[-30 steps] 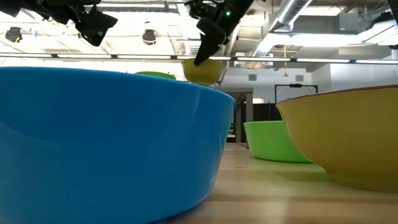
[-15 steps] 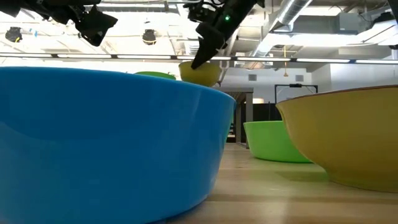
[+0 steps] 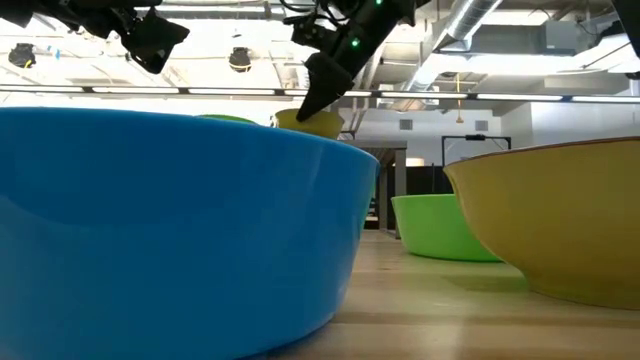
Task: Pick & Place Mini bowls
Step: Put the white patterned bowl on the shelf
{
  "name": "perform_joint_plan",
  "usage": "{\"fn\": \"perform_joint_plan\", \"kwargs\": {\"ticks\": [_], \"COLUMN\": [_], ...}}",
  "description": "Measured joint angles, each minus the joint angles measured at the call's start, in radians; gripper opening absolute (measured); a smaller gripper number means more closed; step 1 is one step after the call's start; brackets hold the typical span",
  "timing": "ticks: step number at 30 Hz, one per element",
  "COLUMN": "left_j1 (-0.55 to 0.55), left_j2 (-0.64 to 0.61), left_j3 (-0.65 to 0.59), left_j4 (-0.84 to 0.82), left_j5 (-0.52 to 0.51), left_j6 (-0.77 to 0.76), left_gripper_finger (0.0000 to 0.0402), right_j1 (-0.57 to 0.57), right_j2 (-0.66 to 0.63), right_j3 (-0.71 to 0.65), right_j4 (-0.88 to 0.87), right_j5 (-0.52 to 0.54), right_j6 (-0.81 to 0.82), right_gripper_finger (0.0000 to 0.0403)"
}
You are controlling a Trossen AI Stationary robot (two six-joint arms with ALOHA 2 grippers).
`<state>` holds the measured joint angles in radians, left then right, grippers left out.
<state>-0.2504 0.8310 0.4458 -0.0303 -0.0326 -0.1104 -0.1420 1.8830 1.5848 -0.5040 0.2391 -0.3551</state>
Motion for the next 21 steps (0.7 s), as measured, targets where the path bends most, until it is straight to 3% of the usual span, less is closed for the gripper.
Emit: {"fn": "perform_joint_plan", "kwargs": {"ticks": [21], "left_j1": [0.000], "left_j2": [0.000], "left_j3": [0.000], "left_j4": [0.002], "left_j5": [0.000], "left_j6": [0.000], "left_gripper_finger": [0.0225], "right_j1": [-0.004], "right_j2": [-0.004], "right_j3": [-0.003], "right_j4": [-0.015], "right_j5": [-0.004], "right_j6": [0.041], "right_gripper_finger": [0.0041]}}
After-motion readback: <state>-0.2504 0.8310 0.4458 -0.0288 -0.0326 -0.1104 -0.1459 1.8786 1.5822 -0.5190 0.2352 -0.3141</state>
